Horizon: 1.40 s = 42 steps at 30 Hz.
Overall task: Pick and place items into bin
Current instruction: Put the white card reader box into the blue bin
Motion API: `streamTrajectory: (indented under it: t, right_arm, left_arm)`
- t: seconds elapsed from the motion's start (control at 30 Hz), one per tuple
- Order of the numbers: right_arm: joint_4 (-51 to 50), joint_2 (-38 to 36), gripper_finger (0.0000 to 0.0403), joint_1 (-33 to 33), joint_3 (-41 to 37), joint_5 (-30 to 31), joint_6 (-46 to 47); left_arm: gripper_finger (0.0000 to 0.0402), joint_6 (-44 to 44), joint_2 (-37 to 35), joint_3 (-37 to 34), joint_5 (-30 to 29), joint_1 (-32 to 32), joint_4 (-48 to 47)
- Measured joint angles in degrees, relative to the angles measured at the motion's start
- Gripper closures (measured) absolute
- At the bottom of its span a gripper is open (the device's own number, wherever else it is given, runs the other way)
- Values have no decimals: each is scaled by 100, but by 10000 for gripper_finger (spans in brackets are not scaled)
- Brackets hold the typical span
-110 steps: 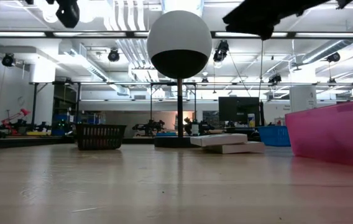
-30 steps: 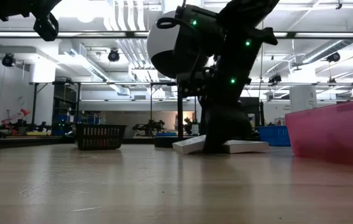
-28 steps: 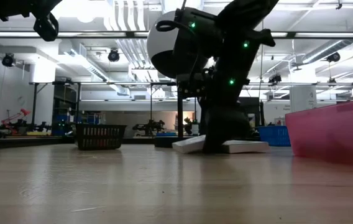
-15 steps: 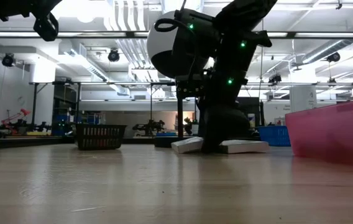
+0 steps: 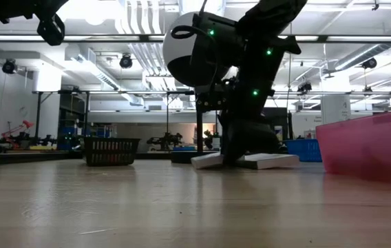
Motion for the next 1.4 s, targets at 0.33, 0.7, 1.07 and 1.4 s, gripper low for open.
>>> streamTrajectory:
  t: [0.33, 0.7, 1.07, 1.4]
  right_arm:
    - [-637, -15, 296, -7, 628, -104, 135]
    - [-1427, -40, 351, -4, 1526, -245, 329]
    - [-1652, -51, 365, 0, 1847, -183, 288]
    - [-3410, -75, 365, 0, 2673, -170, 677]
  left_arm:
    - [372, 2, 0, 0, 0, -2, -2]
    - [372, 15, 2, 0, 2, 0, -3]
    - [372, 15, 2, 0, 2, 0, -4]
    - [372, 16, 0, 0, 1, -1, -4]
